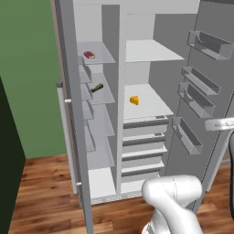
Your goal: There's a steak in the fridge that needs to be moved to the freezer for freezing. Pick up the steak from the fridge, place it on any shelf in the freezer, and close the fridge and freezer doors when done.
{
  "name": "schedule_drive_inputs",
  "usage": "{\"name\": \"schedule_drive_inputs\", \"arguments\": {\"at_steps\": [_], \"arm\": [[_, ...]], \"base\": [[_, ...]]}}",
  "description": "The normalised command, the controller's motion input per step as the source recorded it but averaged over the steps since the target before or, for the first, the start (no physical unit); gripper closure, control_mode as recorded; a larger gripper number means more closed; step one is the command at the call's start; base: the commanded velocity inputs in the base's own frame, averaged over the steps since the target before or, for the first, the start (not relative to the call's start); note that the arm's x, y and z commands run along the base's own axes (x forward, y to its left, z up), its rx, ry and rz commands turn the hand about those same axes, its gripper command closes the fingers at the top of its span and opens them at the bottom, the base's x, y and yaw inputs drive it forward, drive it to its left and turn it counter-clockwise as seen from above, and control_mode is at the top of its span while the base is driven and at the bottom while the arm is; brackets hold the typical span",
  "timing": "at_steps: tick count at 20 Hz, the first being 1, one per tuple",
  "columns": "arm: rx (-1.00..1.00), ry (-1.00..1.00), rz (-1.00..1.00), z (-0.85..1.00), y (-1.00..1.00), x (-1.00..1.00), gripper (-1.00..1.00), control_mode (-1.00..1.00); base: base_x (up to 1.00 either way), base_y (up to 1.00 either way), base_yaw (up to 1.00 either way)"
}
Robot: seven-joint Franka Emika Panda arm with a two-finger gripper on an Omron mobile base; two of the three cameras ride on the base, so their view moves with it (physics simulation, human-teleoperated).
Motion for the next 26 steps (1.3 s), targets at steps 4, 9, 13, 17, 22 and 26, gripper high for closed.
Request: {"name": "schedule_drive_inputs", "arguments": {"at_steps": [4,9,13,17,22,26], "arm": [[-0.04,0.00,0.00,-0.06,-0.82,-0.21,-1.00,-1.00],[-0.08,0.00,0.02,-0.12,-0.81,-0.02,-1.00,-1.00],[-0.07,-0.09,0.04,-0.20,-0.77,-0.09,-1.00,-1.00],[-0.05,-0.14,0.04,-0.29,-0.67,-0.03,-1.00,-1.00],[0.00,-0.16,0.06,-0.38,-0.52,0.14,-1.00,-1.00],[0.00,-0.05,0.13,-0.24,-0.45,0.35,-1.00,-1.00]], "base": [[0.00,0.00,0.00],[0.00,0.00,0.00],[0.00,0.00,0.00],[0.00,0.00,0.00],[0.00,0.00,0.00],[0.00,0.00,0.00]]}}
